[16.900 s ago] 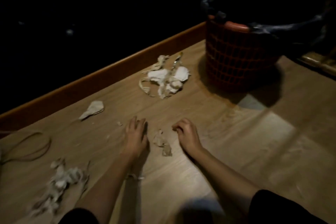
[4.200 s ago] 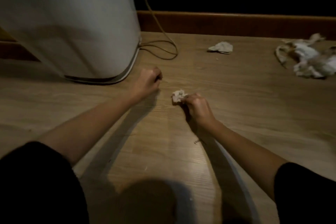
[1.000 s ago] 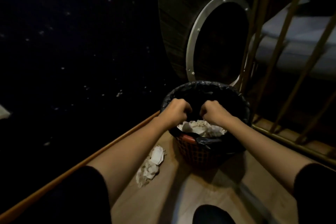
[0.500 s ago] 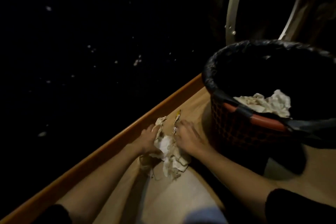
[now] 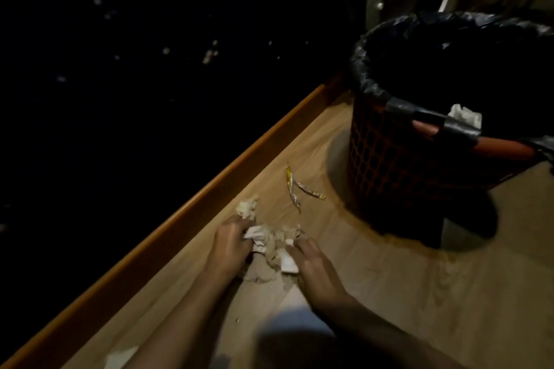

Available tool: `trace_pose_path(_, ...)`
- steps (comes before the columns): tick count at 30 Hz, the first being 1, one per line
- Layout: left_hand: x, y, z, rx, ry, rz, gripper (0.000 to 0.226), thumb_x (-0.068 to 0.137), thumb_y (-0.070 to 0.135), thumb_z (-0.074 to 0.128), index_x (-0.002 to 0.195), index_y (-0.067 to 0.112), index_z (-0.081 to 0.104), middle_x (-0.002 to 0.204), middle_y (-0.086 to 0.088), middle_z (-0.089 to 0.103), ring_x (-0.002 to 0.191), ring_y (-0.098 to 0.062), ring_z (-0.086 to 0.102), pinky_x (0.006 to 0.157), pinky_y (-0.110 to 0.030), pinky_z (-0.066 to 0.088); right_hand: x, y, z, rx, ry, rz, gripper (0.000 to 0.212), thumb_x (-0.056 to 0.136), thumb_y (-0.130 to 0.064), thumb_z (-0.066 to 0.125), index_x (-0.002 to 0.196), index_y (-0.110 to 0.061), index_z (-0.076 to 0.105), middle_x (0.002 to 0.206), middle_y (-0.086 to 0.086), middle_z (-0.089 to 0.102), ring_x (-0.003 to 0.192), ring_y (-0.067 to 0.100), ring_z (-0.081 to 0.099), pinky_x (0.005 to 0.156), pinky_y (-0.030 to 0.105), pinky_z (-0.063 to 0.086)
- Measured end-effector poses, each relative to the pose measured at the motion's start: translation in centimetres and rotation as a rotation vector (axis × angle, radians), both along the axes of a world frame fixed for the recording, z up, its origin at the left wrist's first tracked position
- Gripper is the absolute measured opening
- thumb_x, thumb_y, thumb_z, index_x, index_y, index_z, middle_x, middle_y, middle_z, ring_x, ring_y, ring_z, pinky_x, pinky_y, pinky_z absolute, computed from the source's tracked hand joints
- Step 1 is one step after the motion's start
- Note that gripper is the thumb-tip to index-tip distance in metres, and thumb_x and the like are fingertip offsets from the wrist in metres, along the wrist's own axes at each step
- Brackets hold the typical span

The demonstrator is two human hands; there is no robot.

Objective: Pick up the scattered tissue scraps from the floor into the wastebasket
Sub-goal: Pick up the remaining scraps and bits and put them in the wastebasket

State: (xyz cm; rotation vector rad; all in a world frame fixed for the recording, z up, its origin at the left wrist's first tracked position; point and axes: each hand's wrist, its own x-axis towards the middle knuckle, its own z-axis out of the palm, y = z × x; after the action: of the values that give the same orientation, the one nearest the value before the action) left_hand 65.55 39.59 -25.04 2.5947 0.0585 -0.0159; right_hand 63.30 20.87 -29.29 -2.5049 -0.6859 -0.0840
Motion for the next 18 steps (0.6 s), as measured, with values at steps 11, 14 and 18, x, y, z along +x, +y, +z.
trace_pose_path(11,-13.6,11.4,3.5,0.105,-0.044,0.348,0.040,0.069,-0.007,0.069,0.106,0.006,0.067,0.099,-0.011,0.063,0.089,-0.022,0.058,0.073,-0.026,0.039,5.1,4.0,6.2,0.166,0.123,-0.157,0.027,0.072,0.012,0.058,0.090,-0.004,0.070,0.087,0.014,0.067,0.081,0.028,0.061,0.066,0.023,0.039)
trace_pose_path(14,-17.5,12.4,2.0,0.227,0.132,0.379,0.048,0.071,0.003,0.070,0.118,0.011,0.061,0.109,-0.012,0.060,0.097,-0.024,0.054,0.076,-0.030,0.045,3.5,5.7,6.5,0.222,0.099,-0.132,0.024,0.075,0.010,0.061,0.094,-0.002,0.069,0.093,0.016,0.066,0.085,0.029,0.060,0.071,0.034,0.050)
trace_pose_path(18,-20.5,12.3,-1.7,0.272,0.360,0.516,0.065,0.075,0.028,0.072,0.134,0.026,0.044,0.130,-0.009,0.054,0.113,-0.027,0.051,0.094,-0.041,0.047,-1.2,8.8,4.4,0.033,0.154,-0.119,0.033,0.082,-0.009,0.066,0.114,-0.008,0.061,0.122,0.012,0.058,0.114,0.027,0.046,0.092,0.035,0.040)
